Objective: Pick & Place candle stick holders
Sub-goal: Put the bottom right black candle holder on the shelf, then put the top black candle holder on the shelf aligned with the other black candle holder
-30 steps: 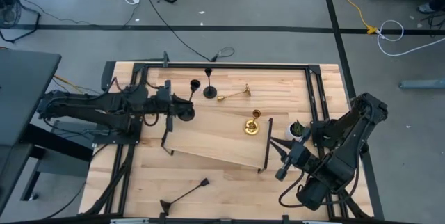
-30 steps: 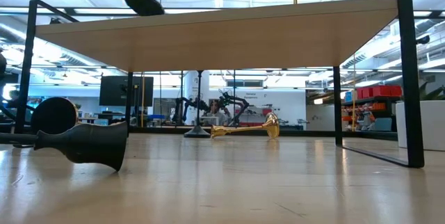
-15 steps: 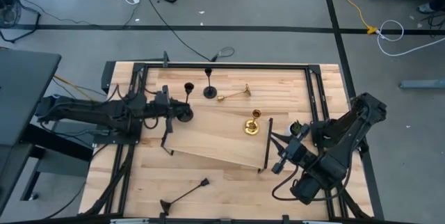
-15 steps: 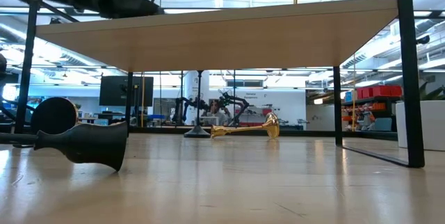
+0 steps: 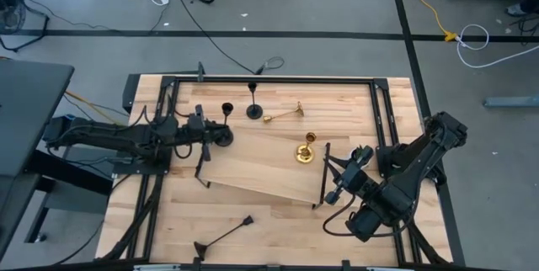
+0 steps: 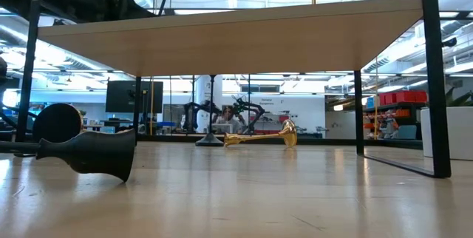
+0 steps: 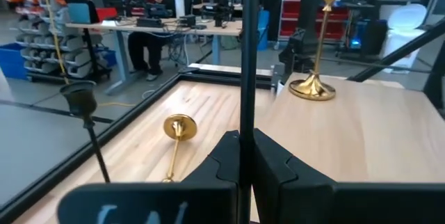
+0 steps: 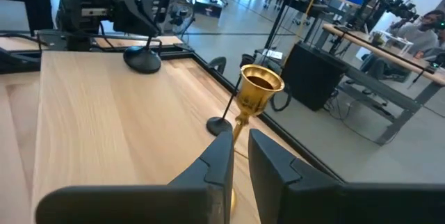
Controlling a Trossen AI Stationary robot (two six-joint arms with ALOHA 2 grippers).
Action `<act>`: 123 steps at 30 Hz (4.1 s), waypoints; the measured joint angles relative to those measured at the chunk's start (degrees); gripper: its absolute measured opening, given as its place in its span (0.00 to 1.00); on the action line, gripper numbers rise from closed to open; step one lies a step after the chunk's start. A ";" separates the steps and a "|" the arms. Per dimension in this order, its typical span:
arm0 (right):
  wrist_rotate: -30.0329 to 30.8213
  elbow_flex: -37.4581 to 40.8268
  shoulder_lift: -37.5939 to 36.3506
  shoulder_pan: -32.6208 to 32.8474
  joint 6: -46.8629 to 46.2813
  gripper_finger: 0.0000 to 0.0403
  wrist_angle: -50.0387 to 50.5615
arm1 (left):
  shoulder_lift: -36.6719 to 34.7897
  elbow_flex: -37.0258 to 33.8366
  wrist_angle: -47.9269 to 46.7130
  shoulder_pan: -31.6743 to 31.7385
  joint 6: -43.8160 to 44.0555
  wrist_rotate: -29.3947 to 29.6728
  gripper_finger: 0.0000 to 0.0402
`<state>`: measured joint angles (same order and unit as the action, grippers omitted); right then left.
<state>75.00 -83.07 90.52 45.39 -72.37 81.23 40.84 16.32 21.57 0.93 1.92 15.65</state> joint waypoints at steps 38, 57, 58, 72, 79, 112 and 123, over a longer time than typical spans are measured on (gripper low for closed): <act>-0.61 0.00 -0.02 0.00 0.85 0.12 0.02 | 2.49 0.01 2.06 1.46 1.46 -3.73 0.38; -1.07 0.00 -0.03 0.00 0.91 0.12 0.55 | -5.62 13.76 -31.31 1.46 1.90 -3.23 0.56; -1.07 0.00 -0.04 0.00 0.91 0.12 0.63 | -6.41 14.72 -33.37 1.46 1.89 -2.83 0.56; -0.76 1.33 -0.07 -0.39 0.91 0.12 0.72 | -12.63 20.70 -52.51 1.99 3.39 21.65 0.56; -0.81 1.36 -0.07 -0.42 1.03 0.12 0.74 | -9.46 20.68 -52.30 8.54 2.87 25.07 0.56; -1.42 1.38 -0.04 -0.17 2.69 0.12 0.70 | 33.70 20.65 -10.32 38.88 -10.57 -29.94 0.56; -1.06 1.38 -0.04 -0.17 2.85 0.12 0.70 | 45.15 20.65 2.08 38.66 -10.09 -35.48 0.56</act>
<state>73.94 -81.69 90.48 45.21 -69.52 81.93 85.98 36.97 23.65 39.59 -8.17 -19.83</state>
